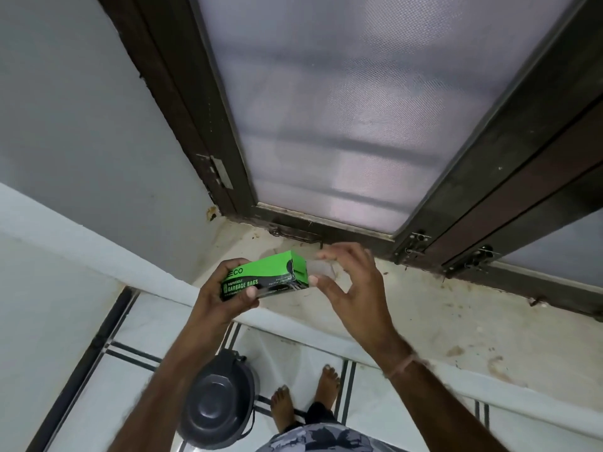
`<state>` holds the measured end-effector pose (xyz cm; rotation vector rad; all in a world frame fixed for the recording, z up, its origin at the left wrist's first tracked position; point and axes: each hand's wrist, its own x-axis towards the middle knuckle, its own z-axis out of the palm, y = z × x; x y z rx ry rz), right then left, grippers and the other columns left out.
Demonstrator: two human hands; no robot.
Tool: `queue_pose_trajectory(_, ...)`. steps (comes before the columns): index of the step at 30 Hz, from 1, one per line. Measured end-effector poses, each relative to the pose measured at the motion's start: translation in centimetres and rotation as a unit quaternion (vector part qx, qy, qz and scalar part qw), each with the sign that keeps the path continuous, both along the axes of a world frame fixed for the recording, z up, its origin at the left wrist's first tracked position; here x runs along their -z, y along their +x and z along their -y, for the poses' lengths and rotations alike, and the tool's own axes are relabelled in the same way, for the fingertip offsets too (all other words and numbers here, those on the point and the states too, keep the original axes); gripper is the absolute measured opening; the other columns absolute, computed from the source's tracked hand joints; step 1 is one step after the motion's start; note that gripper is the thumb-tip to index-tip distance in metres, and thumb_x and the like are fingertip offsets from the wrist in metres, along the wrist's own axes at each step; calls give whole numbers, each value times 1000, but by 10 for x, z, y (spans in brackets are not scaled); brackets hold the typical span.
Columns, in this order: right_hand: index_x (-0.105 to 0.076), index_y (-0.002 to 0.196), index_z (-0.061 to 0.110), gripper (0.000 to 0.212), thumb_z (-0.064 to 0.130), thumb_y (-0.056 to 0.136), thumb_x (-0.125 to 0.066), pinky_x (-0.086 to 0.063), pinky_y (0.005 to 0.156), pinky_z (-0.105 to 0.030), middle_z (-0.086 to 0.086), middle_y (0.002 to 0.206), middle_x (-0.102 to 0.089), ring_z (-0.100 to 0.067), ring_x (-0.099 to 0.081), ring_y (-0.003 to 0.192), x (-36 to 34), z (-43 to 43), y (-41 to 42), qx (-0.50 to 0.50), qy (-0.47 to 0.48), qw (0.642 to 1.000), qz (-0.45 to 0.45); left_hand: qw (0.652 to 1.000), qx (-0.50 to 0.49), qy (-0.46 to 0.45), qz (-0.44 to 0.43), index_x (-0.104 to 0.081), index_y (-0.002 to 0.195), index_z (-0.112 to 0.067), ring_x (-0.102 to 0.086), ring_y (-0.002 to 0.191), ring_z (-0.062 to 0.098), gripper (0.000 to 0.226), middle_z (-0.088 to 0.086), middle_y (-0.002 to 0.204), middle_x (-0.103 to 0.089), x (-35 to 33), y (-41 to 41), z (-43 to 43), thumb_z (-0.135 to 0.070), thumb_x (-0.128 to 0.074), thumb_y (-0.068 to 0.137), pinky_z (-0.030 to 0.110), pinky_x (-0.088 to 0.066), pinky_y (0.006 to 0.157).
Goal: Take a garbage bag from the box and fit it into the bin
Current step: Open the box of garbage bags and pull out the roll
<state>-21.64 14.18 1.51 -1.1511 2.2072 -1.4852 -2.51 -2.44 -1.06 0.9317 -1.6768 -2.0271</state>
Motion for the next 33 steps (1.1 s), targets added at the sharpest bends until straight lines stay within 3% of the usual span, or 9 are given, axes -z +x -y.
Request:
queue_pose_trajectory(4, -76, 98, 14, 13, 18, 87, -82, -54, 78, -29, 4, 98, -71, -15, -68, 90, -5, 4, 17, -52, -25, 996, 68, 1000, -4, -4, -15, -63, 125, -25, -67, 107, 22, 54, 9, 116, -70, -6, 6, 1, -40, -84, 78, 35, -60, 89)
queue_pose_trajectory(11, -78, 119, 15, 28, 11, 92, -77, -53, 91, -22, 2, 111, -64, -16, -66, 103, -10, 1, 43, -60, -58, 994, 75, 1000, -3, -3, -30, -65, 120, -26, -65, 104, 23, 48, 10, 113, -69, -13, 17, -1, -39, -81, 77, 43, -60, 95)
queue_pose_trajectory(17, -79, 113, 10, 22, 7, 92, -77, -54, 91, -26, -3, 110, -60, -17, -65, 101, -18, -4, 52, -50, -62, 994, 72, 999, -3, 5, -35, -67, 118, -26, -65, 98, 24, 45, 7, 109, -71, -12, 26, -8, -35, -83, 77, 45, -59, 94)
queue_pose_trajectory(22, -63, 142, 10, 45, 6, 97, -69, -54, 101, -35, -9, 117, -56, -18, -60, 113, -18, -8, 65, -55, -30, 995, 75, 999, -5, 18, -39, -66, 118, -27, -68, 99, 21, 34, 2, 110, -73, -10, 28, -11, -26, -74, 85, 36, -62, 86)
queue_pose_trajectory(25, -56, 149, 16, 49, 10, 101, -65, -57, 97, -31, -8, 119, -57, -18, -61, 115, -22, -8, 70, -35, -42, 992, 110, 998, 2, 35, -42, -66, 119, -26, -68, 102, 22, 33, 4, 113, -73, -11, 29, -13, -25, -71, 87, 34, -62, 86)
queue_pose_trajectory(29, -69, 135, 20, 37, 12, 98, -69, -55, 87, -23, 0, 116, -63, -15, -67, 105, -30, -10, 67, -18, -41, 991, 129, 998, 40, 37, -45, -64, 121, -24, -67, 101, 19, 34, 6, 113, -72, -12, 36, -13, -23, -70, 88, 34, -61, 87)
queue_pose_trajectory(33, -70, 113, 15, 21, 11, 93, -75, -58, 85, -35, -4, 117, -66, -18, -69, 102, -31, -13, 66, -29, -39, 987, 152, 997, 55, 39, -45, -64, 122, -25, -67, 99, 18, 36, 4, 111, -72, -13, 43, -9, -27, -75, 87, 33, -61, 86)
